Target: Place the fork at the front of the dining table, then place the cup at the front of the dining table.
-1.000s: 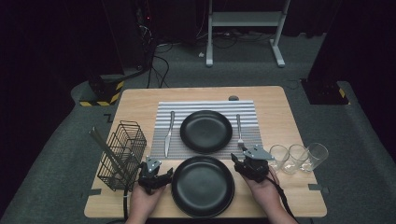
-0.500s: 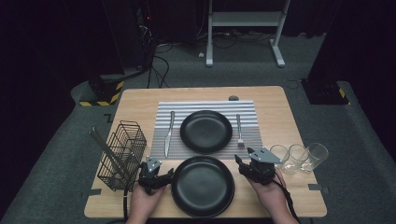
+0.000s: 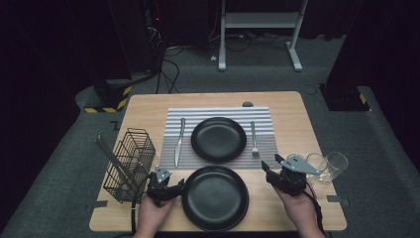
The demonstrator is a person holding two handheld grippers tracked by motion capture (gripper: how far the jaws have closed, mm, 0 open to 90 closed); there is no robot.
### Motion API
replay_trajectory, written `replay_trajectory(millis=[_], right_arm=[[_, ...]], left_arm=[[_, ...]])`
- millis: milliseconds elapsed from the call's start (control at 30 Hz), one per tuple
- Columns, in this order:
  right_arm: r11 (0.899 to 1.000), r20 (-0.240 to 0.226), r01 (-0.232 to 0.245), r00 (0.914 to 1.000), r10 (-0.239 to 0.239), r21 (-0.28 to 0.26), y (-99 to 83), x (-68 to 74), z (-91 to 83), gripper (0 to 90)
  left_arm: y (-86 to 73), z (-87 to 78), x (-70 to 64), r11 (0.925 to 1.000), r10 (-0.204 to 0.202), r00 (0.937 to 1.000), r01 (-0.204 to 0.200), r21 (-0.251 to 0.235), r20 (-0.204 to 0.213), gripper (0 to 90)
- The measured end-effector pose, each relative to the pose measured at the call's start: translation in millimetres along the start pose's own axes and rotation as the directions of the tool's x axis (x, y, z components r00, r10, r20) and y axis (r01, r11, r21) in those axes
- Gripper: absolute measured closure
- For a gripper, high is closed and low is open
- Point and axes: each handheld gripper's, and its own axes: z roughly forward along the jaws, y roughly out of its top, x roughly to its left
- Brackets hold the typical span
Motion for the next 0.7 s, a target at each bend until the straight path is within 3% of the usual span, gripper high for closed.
replay_trajectory(millis=[700], right_arm=[[0.999,0.099,-0.043,0.9941,0.045,-0.022,-4.5,-28.4,-14.7,50.2]], left_arm=[[0.0,0.2,-0.6,1.0000,0.003,0.9999,-0.003,-0.002,0.011,28.5]])
